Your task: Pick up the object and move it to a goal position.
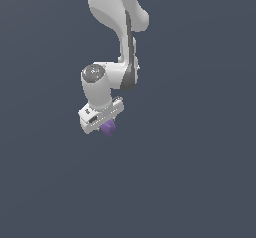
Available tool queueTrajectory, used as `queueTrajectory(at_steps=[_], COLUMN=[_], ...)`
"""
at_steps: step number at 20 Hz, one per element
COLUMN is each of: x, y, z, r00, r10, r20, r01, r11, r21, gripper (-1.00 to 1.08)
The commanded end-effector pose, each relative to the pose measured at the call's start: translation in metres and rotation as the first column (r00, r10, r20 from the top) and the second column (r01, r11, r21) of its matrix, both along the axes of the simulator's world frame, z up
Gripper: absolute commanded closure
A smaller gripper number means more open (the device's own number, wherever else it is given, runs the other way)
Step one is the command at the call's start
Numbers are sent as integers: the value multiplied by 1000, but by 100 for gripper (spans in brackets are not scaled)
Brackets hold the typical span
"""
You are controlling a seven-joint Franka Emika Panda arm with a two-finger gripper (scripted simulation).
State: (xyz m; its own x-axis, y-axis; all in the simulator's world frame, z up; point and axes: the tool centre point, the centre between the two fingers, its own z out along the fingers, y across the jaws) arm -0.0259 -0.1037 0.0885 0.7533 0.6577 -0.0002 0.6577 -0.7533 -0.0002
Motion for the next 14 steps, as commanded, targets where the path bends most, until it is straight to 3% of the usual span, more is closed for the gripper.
queueTrajectory(at_steps=[1,14], x=[-5,-50], y=[-6,-52], z=[14,135], r00=[1000,1000], r10=[0,0], r20=[1,1], r01=[0,0], r11=[1000,1000], r21=[0,1], gripper=[108,108])
